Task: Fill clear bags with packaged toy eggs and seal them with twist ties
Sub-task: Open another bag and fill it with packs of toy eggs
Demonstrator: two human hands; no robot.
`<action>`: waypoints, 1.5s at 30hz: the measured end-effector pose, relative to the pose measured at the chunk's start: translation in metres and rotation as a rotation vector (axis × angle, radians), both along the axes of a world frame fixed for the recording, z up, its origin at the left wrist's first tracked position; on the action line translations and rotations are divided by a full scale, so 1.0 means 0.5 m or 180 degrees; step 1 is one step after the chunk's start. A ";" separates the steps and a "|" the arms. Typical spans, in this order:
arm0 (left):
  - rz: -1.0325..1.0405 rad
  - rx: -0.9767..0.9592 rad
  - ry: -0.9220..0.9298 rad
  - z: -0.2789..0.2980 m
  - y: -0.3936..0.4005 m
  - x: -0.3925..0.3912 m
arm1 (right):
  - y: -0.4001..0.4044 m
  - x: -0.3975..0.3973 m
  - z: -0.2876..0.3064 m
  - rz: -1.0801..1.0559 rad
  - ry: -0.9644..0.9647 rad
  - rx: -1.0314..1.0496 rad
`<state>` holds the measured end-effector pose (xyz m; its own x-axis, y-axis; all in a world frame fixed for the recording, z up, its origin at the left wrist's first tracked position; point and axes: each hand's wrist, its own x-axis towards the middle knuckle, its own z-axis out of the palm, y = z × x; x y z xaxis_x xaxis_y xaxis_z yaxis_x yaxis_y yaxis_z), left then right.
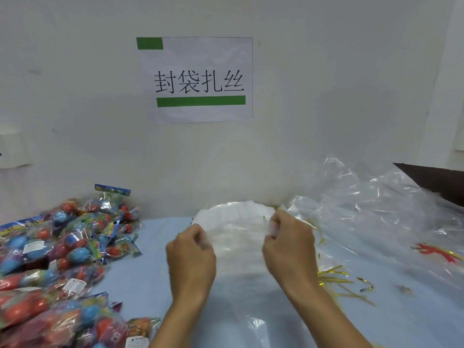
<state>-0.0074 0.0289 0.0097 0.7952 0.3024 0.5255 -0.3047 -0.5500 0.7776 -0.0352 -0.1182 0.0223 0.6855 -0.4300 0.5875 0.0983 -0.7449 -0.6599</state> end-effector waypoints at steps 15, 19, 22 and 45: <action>-0.0515 0.0217 0.0072 0.006 -0.014 -0.008 | 0.033 0.000 -0.005 0.0847 0.0206 -0.0040; -0.0250 -0.0384 -0.0037 0.009 0.008 0.000 | -0.002 0.005 0.006 0.0311 0.0156 0.0216; -0.0114 -0.0293 -0.0128 0.008 0.004 -0.003 | -0.002 0.002 0.007 0.0217 0.0133 0.0235; -0.0988 -0.0884 0.0156 0.011 -0.004 -0.006 | -0.022 0.004 0.016 0.0200 0.0206 0.0847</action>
